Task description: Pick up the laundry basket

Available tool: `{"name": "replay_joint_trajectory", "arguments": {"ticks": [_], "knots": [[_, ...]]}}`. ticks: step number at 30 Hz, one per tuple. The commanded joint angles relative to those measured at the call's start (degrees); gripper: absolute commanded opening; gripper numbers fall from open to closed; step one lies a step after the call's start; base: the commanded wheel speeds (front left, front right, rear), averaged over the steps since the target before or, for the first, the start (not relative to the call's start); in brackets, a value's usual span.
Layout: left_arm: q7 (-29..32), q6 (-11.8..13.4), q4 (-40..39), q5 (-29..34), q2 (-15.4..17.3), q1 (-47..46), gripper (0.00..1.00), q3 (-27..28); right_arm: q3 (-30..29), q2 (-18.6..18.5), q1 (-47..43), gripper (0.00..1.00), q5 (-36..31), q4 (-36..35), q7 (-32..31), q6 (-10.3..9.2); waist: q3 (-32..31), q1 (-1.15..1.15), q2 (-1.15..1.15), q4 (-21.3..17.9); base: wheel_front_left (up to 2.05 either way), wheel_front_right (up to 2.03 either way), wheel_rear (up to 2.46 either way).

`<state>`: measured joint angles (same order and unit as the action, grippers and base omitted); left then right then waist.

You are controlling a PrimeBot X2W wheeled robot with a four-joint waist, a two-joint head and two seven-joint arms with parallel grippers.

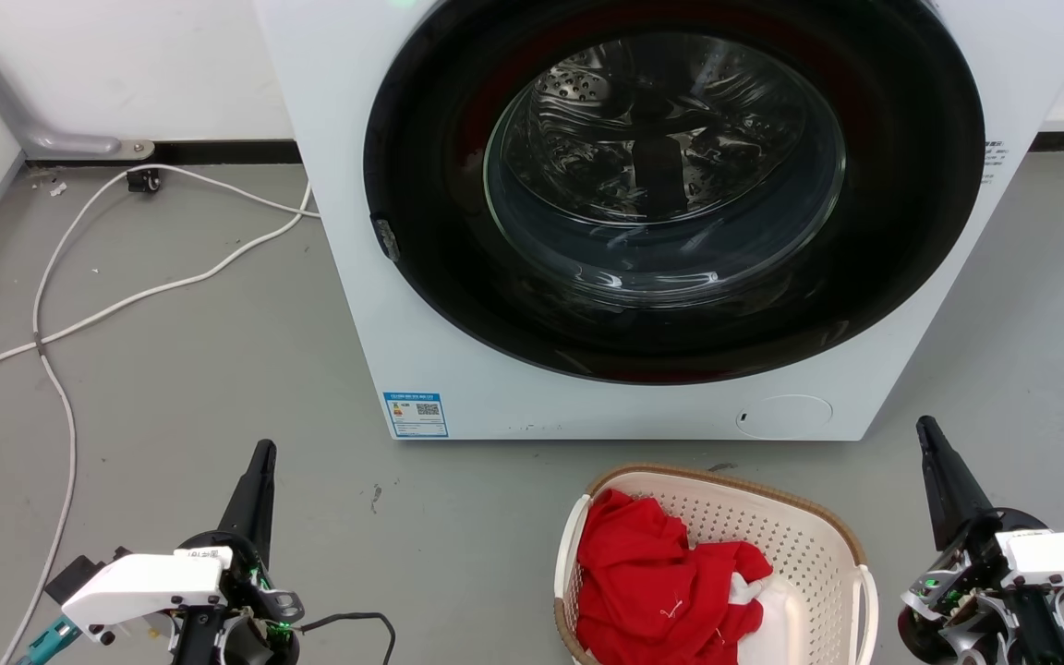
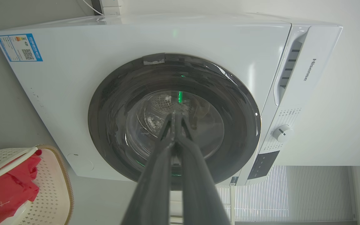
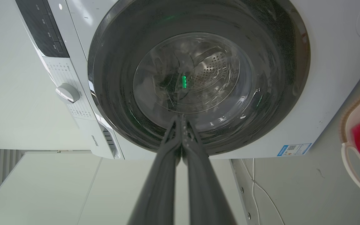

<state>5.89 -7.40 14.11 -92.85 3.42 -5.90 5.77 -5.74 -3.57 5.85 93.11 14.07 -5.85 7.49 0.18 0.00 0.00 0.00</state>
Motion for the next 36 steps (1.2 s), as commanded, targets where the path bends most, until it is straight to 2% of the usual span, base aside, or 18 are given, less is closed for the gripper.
{"name": "replay_joint_trajectory", "arguments": {"ticks": [1,11,12,21,27,31,36], "knots": [[0.18,-0.17,0.04,0.33,0.0,-0.53,0.0,0.11,-0.07,0.18,0.62,0.0,-0.44,0.07,-0.1,0.0,0.0,0.0,0.0,0.0,0.0,0.0,0.0],[0.29,-0.17,0.03,0.33,-0.06,-0.55,0.0,0.22,-0.17,0.27,0.63,0.0,-0.41,0.09,-0.2,0.0,0.0,0.0,0.0,0.0,0.0,0.0,0.0],[0.04,0.01,0.0,0.18,-0.09,0.0,1.0,0.09,-0.13,0.07,0.01,1.0,-0.25,-0.02,-0.06,0.0,0.0,0.0,0.0,0.0,0.0,0.0,0.0],[-2.34,0.0,-1.24,0.29,-0.18,-0.02,1.0,-2.14,1.45,0.14,-0.69,1.0,-0.59,-2.15,2.07,0.0,0.07,0.0,0.0,0.02,0.0,0.0,0.0],[-3.95,-0.01,-2.9,2.93,-0.2,-0.06,1.0,-2.63,2.42,0.15,-1.17,1.0,-2.14,-3.54,3.83,0.0,0.11,0.0,0.0,0.06,0.0,0.0,0.0],[-4.95,-0.02,-4.15,6.21,-0.22,-0.03,1.0,-2.65,2.79,-0.26,-1.36,1.0,-5.76,-3.86,4.9,0.0,0.14,0.0,0.0,0.07,0.0,0.0,0.0],[-6.15,-0.03,-5.62,12.4,-0.24,-0.2,1.0,-2.46,2.54,-0.2,-1.43,1.0,-13.84,-4.99,6.1,0.0,0.17,0.0,0.0,0.06,0.0,0.0,0.0]]}}
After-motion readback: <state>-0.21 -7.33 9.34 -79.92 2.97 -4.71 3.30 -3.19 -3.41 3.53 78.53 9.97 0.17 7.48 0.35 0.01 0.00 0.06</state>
